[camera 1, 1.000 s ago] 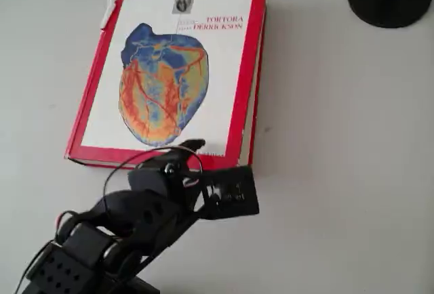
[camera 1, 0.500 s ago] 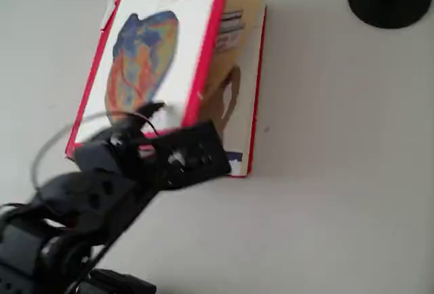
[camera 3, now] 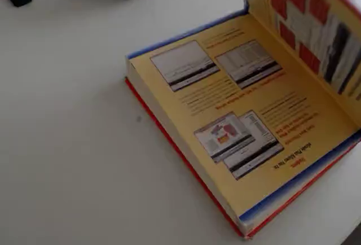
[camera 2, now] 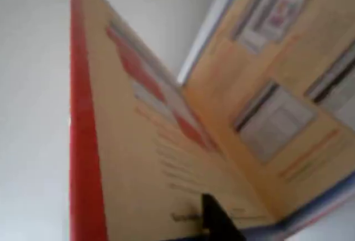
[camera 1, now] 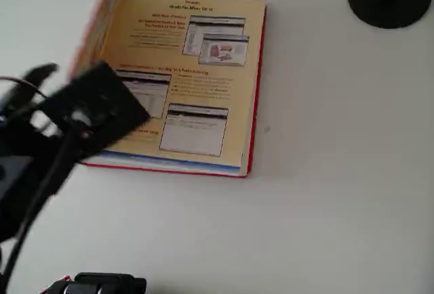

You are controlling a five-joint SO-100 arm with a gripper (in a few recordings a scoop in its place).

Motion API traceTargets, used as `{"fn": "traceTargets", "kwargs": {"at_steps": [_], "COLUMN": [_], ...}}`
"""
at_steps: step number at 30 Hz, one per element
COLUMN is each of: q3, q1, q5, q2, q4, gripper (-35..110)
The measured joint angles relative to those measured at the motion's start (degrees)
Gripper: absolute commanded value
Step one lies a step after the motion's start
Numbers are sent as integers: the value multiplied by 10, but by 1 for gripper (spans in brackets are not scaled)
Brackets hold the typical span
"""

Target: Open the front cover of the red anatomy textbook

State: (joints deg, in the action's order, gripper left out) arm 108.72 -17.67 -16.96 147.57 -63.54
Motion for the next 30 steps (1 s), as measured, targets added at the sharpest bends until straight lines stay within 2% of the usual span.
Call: {"fn": "traceTargets", "kwargs": {"at_steps": [12, 26, 30], "q3": [-244, -284, -284], "q1": [-151, -308, -322], "q5": [36, 19, 11], "q2": [-196, -275, -276], "q4": [-60, -104, -117], "gripper": [36, 41, 41]}}
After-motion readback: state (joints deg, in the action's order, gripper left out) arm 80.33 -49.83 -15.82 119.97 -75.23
